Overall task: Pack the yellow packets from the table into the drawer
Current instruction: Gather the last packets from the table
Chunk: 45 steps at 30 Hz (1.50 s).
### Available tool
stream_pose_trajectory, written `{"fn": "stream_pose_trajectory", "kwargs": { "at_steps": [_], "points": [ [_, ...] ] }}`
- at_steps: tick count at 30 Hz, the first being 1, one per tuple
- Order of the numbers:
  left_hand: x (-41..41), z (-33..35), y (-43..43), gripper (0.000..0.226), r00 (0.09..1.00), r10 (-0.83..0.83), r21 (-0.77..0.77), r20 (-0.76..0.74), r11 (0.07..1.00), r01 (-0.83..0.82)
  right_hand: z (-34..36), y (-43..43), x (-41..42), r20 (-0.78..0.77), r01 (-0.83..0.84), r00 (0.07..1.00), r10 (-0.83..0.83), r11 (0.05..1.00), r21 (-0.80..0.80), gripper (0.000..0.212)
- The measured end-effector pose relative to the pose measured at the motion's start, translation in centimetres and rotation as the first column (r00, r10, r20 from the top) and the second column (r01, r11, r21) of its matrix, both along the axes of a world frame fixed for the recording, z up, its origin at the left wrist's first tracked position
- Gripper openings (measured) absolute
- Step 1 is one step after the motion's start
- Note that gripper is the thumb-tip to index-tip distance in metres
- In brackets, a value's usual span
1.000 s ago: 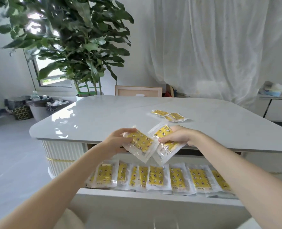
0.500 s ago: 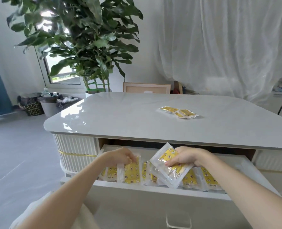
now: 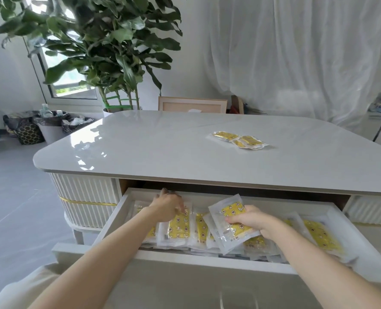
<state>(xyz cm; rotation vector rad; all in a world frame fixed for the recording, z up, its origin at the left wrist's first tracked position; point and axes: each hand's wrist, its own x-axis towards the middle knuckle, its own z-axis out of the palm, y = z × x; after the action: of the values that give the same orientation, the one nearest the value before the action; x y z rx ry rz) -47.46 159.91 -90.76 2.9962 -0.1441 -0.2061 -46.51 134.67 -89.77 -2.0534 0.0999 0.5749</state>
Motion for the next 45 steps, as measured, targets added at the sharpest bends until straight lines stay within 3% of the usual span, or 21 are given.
{"fn": "stream_pose_trajectory", "kwargs": {
  "at_steps": [4,8,11,14,17,23,29,33,38,45],
  "points": [
    [-0.7,0.2,-0.3,0.037,0.991,-0.083,0.177,0.109,0.982,0.062,-0.2,0.0,0.1,-0.001,0.032,0.999,-0.032,0.999,0.028,0.040],
    [-1.5,0.9,-1.1,0.042,0.986,-0.096,0.082,0.138,0.993,0.086,-0.2,-0.1,0.1,-0.001,0.066,0.998,-0.066,0.997,0.043,0.042],
    [-2.0,1.5,-2.2,0.064,0.992,-0.124,0.094,-0.014,0.988,0.125,-0.2,-0.4,0.1,-0.017,0.096,0.995,-0.095,0.994,0.044,0.044],
    [-2.5,0.9,-2.9,0.103,0.965,-0.153,0.339,-0.211,0.915,0.219,0.1,-0.6,0.0,-0.042,0.155,0.987,-0.152,0.985,0.071,0.045],
    [-2.6,0.4,-3.0,0.117,0.959,-0.164,0.464,-0.232,0.848,0.257,0.2,-0.9,-0.2,-0.047,0.197,0.980,-0.194,0.977,0.083,0.044],
    [-3.2,1.7,-3.1,0.093,0.959,-0.176,0.462,-0.222,0.847,0.263,-0.1,-0.9,0.0,-0.036,0.234,0.972,-0.232,0.970,0.058,0.048],
    [-3.4,2.4,-3.7,0.096,0.966,-0.149,0.389,-0.209,0.894,0.222,-0.2,-1.2,0.0,-0.042,0.274,0.962,-0.272,0.960,0.057,0.048],
    [-3.5,2.4,-4.7,0.093,0.972,-0.213,0.262,-0.101,0.937,0.233,-0.5,-1.2,0.1,-0.028,0.285,0.958,-0.285,0.958,0.011,0.066],
    [-3.7,2.1,-7.4,0.069,0.958,-0.276,0.114,-0.080,0.952,0.284,-0.9,-1.8,0.2,0.076,0.308,0.951,-0.300,0.941,-0.140,0.052],
    [-3.3,1.8,-9.9,0.065,0.936,-0.288,0.050,-0.202,0.952,0.304,0.7,-4.9,-0.1,0.133,0.316,0.947,-0.294,0.927,-0.203,0.039]
  ]
}}
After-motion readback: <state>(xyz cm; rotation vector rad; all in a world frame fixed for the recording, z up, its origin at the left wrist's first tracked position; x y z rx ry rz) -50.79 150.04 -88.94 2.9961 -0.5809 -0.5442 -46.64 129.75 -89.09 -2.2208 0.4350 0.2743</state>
